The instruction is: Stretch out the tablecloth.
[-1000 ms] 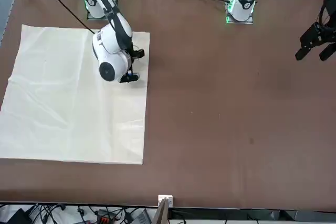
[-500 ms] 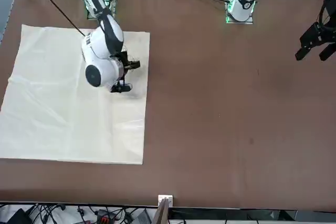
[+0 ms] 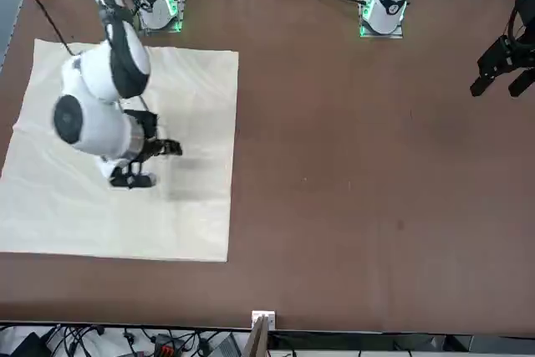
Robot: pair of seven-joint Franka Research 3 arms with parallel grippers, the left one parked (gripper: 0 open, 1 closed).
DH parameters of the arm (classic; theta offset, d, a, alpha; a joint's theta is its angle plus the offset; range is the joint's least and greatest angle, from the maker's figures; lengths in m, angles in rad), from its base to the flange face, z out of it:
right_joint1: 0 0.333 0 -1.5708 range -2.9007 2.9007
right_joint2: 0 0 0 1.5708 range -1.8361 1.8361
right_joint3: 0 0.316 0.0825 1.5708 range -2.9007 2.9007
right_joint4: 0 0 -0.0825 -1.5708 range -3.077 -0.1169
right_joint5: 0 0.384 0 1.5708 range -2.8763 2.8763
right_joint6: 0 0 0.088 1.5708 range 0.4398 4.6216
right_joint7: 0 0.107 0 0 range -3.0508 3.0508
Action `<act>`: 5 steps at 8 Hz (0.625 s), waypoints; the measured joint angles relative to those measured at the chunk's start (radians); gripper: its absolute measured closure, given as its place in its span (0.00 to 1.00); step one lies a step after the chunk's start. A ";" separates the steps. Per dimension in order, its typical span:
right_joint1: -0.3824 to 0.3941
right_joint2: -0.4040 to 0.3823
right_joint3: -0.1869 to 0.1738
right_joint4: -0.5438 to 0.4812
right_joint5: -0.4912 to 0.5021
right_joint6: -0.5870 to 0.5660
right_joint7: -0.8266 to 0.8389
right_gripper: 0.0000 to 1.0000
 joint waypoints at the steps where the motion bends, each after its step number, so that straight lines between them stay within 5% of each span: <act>1: -0.057 -0.006 -0.001 0.061 -0.022 -0.004 -0.021 0.00; 5: -0.146 -0.142 -0.012 0.176 -0.198 -0.122 -0.103 0.00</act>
